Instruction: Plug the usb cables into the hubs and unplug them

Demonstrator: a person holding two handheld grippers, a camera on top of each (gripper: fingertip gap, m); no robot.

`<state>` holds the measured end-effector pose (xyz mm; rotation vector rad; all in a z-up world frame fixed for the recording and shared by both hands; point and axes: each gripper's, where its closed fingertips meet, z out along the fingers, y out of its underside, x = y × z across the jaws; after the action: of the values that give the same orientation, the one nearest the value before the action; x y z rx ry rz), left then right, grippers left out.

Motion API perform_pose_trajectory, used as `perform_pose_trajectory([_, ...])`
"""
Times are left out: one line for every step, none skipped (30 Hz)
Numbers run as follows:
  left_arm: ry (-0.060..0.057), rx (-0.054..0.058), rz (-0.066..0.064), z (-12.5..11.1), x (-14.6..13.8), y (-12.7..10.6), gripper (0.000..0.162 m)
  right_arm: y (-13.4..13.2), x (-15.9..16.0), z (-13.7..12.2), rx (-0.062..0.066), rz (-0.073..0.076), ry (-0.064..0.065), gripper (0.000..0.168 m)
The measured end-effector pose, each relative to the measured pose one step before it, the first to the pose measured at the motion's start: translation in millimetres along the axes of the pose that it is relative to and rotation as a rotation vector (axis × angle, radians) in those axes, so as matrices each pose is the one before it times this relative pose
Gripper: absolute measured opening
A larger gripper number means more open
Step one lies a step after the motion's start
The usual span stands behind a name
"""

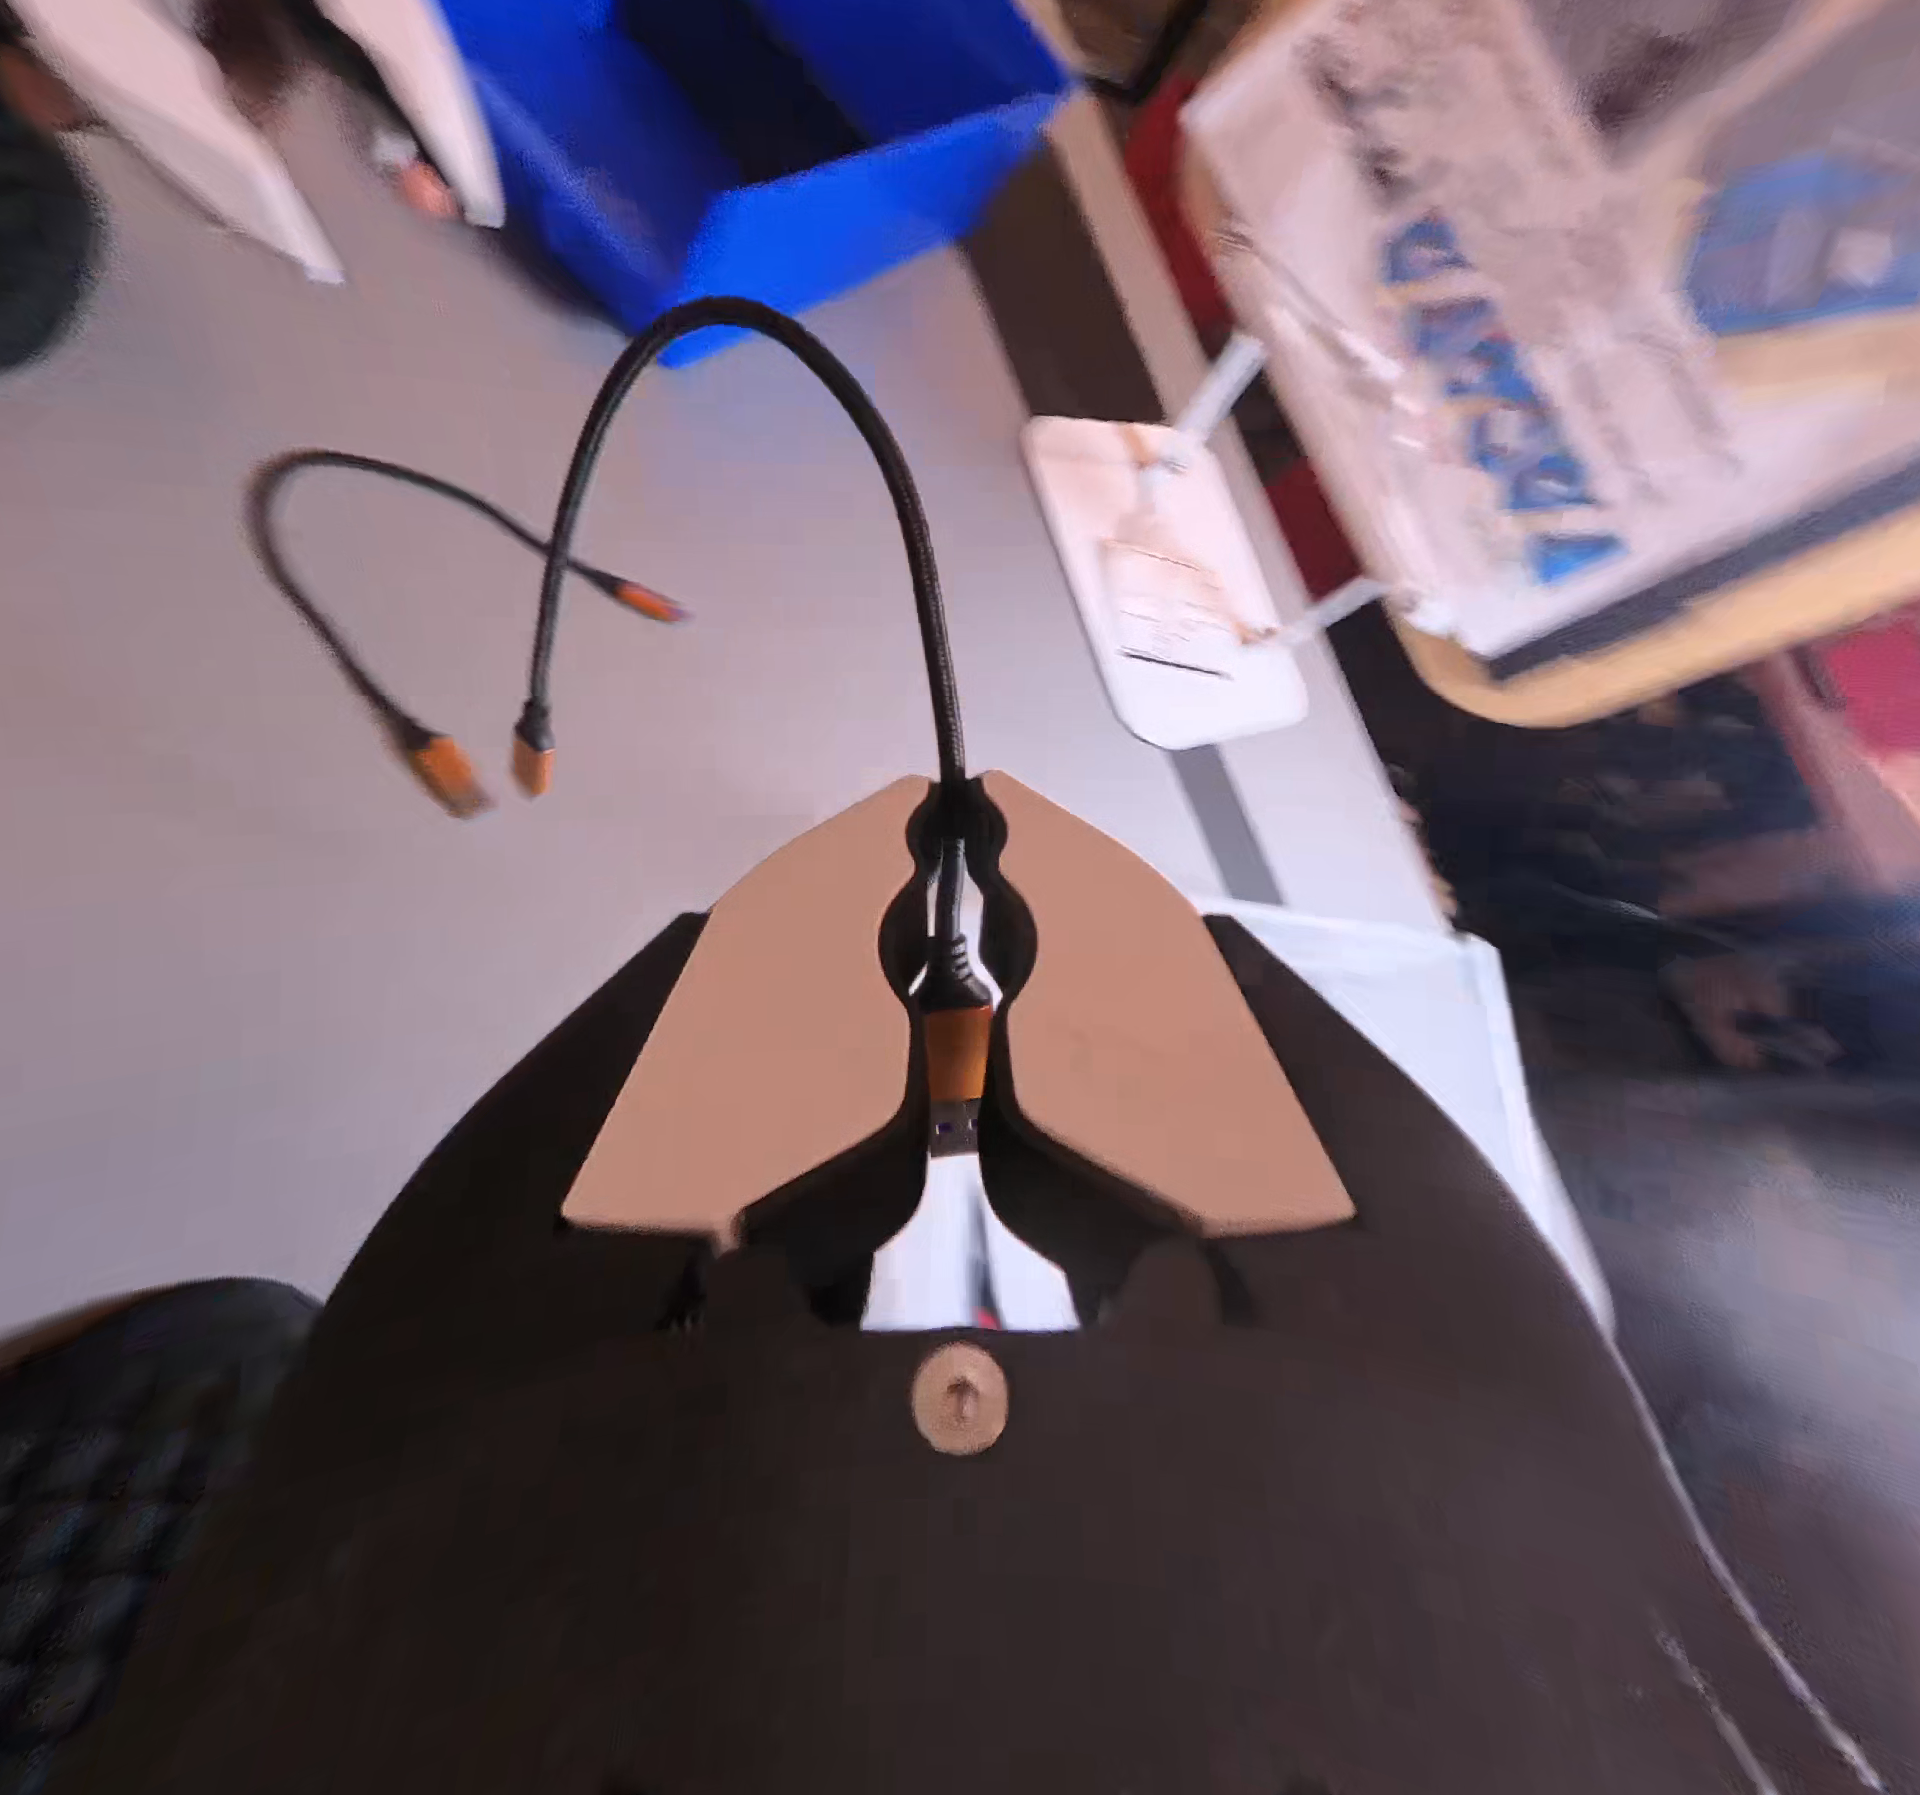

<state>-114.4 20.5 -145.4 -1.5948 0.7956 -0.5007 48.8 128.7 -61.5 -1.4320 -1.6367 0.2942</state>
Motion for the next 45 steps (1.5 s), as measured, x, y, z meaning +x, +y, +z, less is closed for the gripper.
perform_pose_trajectory([-0.0035, -0.0232, 0.0049, 1.12, -1.51, 5.93, 0.038, 8.63, 23.98, -8.07, -0.0368, -0.0061, 0.0681, 0.004])
perform_pose_trajectory([-0.0037, -0.0223, 0.0074, 1.53, -0.84, 5.17, 0.038, 11.71, 22.1, -4.14, -0.0496, -0.0091, 0.0615, 0.004])
perform_pose_trajectory([-0.0015, -0.0206, 0.0125, 1.92, 0.03, 4.39, 0.037, 13.3, 18.96, -0.74, -0.052, -0.0047, 0.0508, 0.004])
perform_pose_trajectory([-0.0066, -0.0219, 0.0145, 1.79, -0.51, 4.13, 0.037, 14.26, 15.16, 2.28, -0.0543, -0.0021, 0.0384, 0.004])
perform_pose_trajectory([-0.0085, -0.0253, 0.0159, 1.8, -0.73, 4.6, 0.037, 15.28, 13.02, 4.97, -0.058, -0.0136, 0.0443, 0.004])
perform_pose_trajectory([-0.0036, -0.0256, 0.0157, 1.6, -0.26, 4.84, 0.037, 16.82, 10.09, 7.73, -0.0649, -0.025, 0.0446, 0.004])
perform_pose_trajectory([-0.0053, -0.0225, 0.0092, 1.54, -0.58, 4.58, 0.037, 16.71, 3.87, 10.7, -0.0629, -0.0174, 0.0242, 0.004])
perform_pose_trajectory([-0.0037, -0.017, 0.0048, 1.27, -0.57, 3.73, 0.036, 14.53, -1.99, 12.86, -0.0494, -0.0066, 0.0032, 0.004])
perform_pose_trajectory([0.0023, -0.0127, 0.0005, 1.16, 0.12, 2.97, 0.036, 13.21, -5.07, 14.35, -0.0419, -0.0072, -0.0014, 0.004])
perform_pose_trajectory([0.0039, -0.0115, -0.0068, 1.12, 0.03, 2.69, 0.036, 11.86, -8.42, 14.7, -0.0368, -0.0098, -0.0122, 0.004])
perform_pose_trajectory([0.0051, -0.0134, -0.0101, 1.37, 0.18, 3.13, 0.036, 9.26, -11.61, 13.97, -0.028, -0.0074, -0.0273, 0.005])
perform_pose_trajectory([0.0087, -0.0188, -0.0094, 1.61, 0.53, 4.19, 0.036, 6.09, -12.07, 11.89, -0.0172, -0.0018, -0.0302, 0.005])
perform_pose_trajectory([0.0051, -0.0264, -0.0094, 2.08, 0.02, 5.65, 0.036, 2.87, -10.81, 8.71, -0.0058, -0.0001, -0.0269, 0.007])
perform_pose_trajectory([0.0043, -0.0343, -0.0068, 2.55, -0.25, 7.17, 0.037, -0.19, -8.24, 4.91, 0.0048, 0.0052, -0.0197, 0.015])
perform_pose_trajectory([0.0071, -0.0473, -0.0046, 3.12, 0.13, 9.19, 0.037, -3.64, -5.27, 1.13, 0.0212, 0.0157, -0.0112, 0.022])
perform_pose_trajectory([-0.0026, -0.0516, -0.0034, 3.51, -1.22, 10.0, 0.037, -6.42, -4.39, -1.95, 0.0351, 0.0212, -0.0147, 0.026])
perform_pose_trajectory([-0.0025, -0.0547, 0.001, 3.7, -1.19, 10.37, 0.037, -7.82, -3.52, -4.06, 0.0393, 0.0211, -0.0121, 0.029])
perform_pose_trajectory([-0.0004, -0.0627, -0.0002, 3.71, -0.8, 11.23, 0.037, -8.73, -2.39, -5.46, 0.0397, 0.0148, -0.0036, 0.032])
perform_pose_trajectory([-0.0021, -0.0529, -0.0019, 3.52, -0.8, 9.62, 0.037, -9.14, -3.27, -6.25, 0.0389, 0.0076, -0.0054, 0.034])
perform_pose_trajectory([0.0126, -0.0457, -0.0061, 3.05, 1.57, 8.1, 0.036, -9.55, -5.07, -6.27, 0.0384, 0.0041, -0.0126, 0.034])
perform_pose_trajectory([0.0274, -0.0419, -0.0146, 2.92, 3.69, 7.25, 0.036, -9.5, -6.84, -5.67, 0.0367, 0.0014, -0.017, 0.034])
perform_pose_trajectory([0.026, -0.0333, -0.0201, 3.2, 3.34, 5.8, 0.037, -8.72, -7.9, -4.6, 0.0319, -0.0039, -0.0164, 0.034])
perform_pose_trajectory([0.0196, 0.0098, -0.0305, 0.94, 1.78, -0.89, 0.031, -7.51, -8.82, -3.41, 0.0244, -0.0112, -0.0149, 0.034])
perform_pose_trajectory([0.0031, -0.0092, -0.0167, 0.35, -0.66, 1.06, 0.029, -6.45, -9.31, -2.19, 0.0182, -0.0163, -0.0135, 0.034])
perform_pose_trajectory([-0.0108, -0.0097, -0.0021, -0.17, -2.26, 0.82, 0.022, -5.84, -9.77, -1.52, 0.0153, -0.0169, -0.0144, 0.034])
perform_pose_trajectory([-0.0014, -0.009, 0.0084, 0.01, -0.45, 0.51, 0.009, -5.95, -9.71, -0.8, 0.0158, -0.0139, -0.0154, 0.034])
perform_pose_trajectory([-0.0057, -0.0074, 0.0179, 0.35, -0.29, 0.05, 0.006, -6.58, -9.83, -0.39, 0.0189, -0.0098, -0.0181, 0.034])
perform_pose_trajectory([-0.0053, -0.01, 0.0156, 0.22, -0.05, -0.22, 0.005, -6.96, -9.87, 0.04, 0.0222, -0.0064, -0.0209, 0.034])
perform_pose_trajectory([-0.0095, -0.0114, 0.026, -0.01, 0.28, -0.01, 0.005, -7.0, -9.81, 0.67, 0.0214, -0.0051, -0.0217, 0.034])
perform_pose_trajectory([-0.0167, -0.0116, 0.0377, -0.15, 0.01, -0.3, 0.004, -7.31, -9.82, 1.14, 0.0224, -0.0073, -0.0218, 0.034])
perform_pose_trajectory([-0.0131, -0.0002, 0.0302, -0.51, 0.62, -1.57, 0.004, -7.73, -10.2, 1.65, 0.0235, -0.0089, -0.0239, 0.034])
perform_pose_trajectory([0.011, 0.0384, 0.011, -2.16, 3.76, -7.37, 0.004, -7.95, -11.29, 2.33, 0.0229, -0.0106, -0.0292, 0.034])
perform_pose_trajectory([0.0237, 0.0492, -0.0036, -3.85, 5.3, -9.99, 0.004, -7.98, -11.99, 3.14, 0.0194, -0.0108, -0.0318, 0.034])
perform_pose_trajectory([0.0056, 0.0382, -0.0032, -4.3, 3.31, -9.85, 0.004, -8.11, -11.69, 4.07, 0.0161, -0.0107, -0.0281, 0.034])
perform_pose_trajectory([-0.0073, 0.0279, 0.0132, -4.43, 2.73, -9.39, 0.004, -8.65, -12.63, 4.76, 0.0166, -0.0144, -0.0322, 0.034])
perform_pose_trajectory([-0.0082, 0.0161, 0.0162, -3.65, 3.6, -8.67, 0.004, -8.6, -12.46, 5.45, 0.0138, -0.015, -0.0319, 0.034])
perform_pose_trajectory([0.0003, 0.016, 0.0123, -2.43, 5.54, -8.98, 0.004, -7.96, -11.64, 6.24, 0.0068, -0.0179, -0.03, 0.034])
perform_pose_trajectory([0.0044, 0.0179, 0.0072, -0.96, 6.52, -9.3, 0.004, -7.02, -11.01, 6.92, 0.0023, -0.021, -0.0301, 0.034])
perform_pose_trajectory([0.0012, 0.008, 0.0147, 0.25, 6.45, -7.84, 0.004, -6.28, -9.46, 7.27, -0.0007, -0.0227, -0.0239, 0.034])
perform_pose_trajectory([-0.0017, 0.0031, 0.0239, 0.81, 6.27, -6.69, 0.004, -4.79, -8.59, 7.49, -0.0072, -0.0269, -0.021, 0.034])
perform_pose_trajectory([0.0019, 0.0137, 0.0178, 0.39, 6.15, -7.5, 0.004, -2.03, -7.23, 7.61, -0.0202, -0.0295, -0.018, 0.033])
perform_pose_trajectory([0.0052, 0.0231, 0.0098, -0.64, 5.32, -7.75, 0.004, 0.54, -4.76, 6.96, -0.0315, -0.0292, -0.0069, 0.027])
perform_pose_trajectory([-0.008, 0.0274, 0.0047, -1.68, 2.02, -6.77, 0.004, 2.04, -2.82, 5.19, -0.034, -0.0311, 0.0, 0.012])
perform_pose_trajectory([-0.0209, 0.0209, 0.0037, -2.68, -2.05, -3.8, 0.004, 0.29, 0.35, 1.73, -0.0138, -0.0249, 0.0148, 0.005])
perform_pose_trajectory([-0.0128, 0.0367, -0.007, -2.97, -2.82, -3.74, 0.004, -1.93, 1.61, -2.18, 0.0109, -0.0119, 0.0112, 0.005])
